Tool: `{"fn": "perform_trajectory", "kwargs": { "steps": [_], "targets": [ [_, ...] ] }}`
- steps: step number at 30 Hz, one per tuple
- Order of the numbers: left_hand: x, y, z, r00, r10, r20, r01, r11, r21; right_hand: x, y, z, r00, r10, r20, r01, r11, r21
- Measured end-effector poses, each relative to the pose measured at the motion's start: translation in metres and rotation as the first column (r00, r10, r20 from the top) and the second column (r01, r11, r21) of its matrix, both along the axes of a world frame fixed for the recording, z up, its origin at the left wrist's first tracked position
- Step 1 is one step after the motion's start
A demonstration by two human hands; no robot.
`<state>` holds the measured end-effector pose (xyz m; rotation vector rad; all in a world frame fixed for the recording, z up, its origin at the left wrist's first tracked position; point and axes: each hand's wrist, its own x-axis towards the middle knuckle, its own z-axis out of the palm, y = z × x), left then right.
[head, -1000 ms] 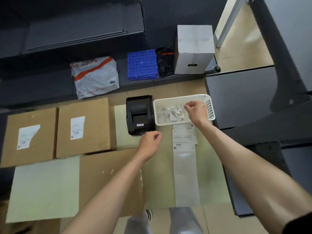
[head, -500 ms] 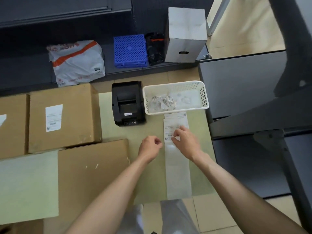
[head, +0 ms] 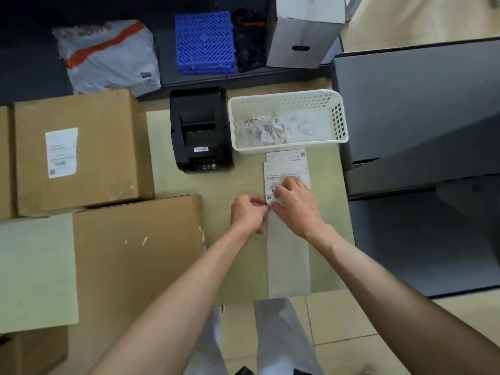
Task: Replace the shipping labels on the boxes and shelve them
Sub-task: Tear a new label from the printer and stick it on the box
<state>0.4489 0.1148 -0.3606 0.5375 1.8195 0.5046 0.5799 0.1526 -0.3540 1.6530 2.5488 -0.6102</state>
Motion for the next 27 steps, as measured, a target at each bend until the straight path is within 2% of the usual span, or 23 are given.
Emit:
{"fn": "perform_trajectory", "kwargs": {
  "steps": [12, 22, 27],
  "targets": [
    [0.003, -0.008, 0.010, 0.980, 0.167, 0.112, -0.158, 0.984, -0.085, 0.009, -0.004, 0.006, 0.998, 0.035, -0.054, -0.035, 0.999, 0.008],
    [0.005, -0.011, 0.012, 0.974, 0.127, 0.186, -0.132, 0.991, 0.016, 0.015, 0.001, 0.006, 0.991, 0.121, -0.050, -0.122, 0.993, -0.011],
    [0.004, -0.010, 0.008, 0.990, 0.055, 0.134, -0.067, 0.993, 0.093, 0.014, 0.004, 0.004, 0.986, 0.164, -0.042, -0.163, 0.987, 0.012]
  ]
}}
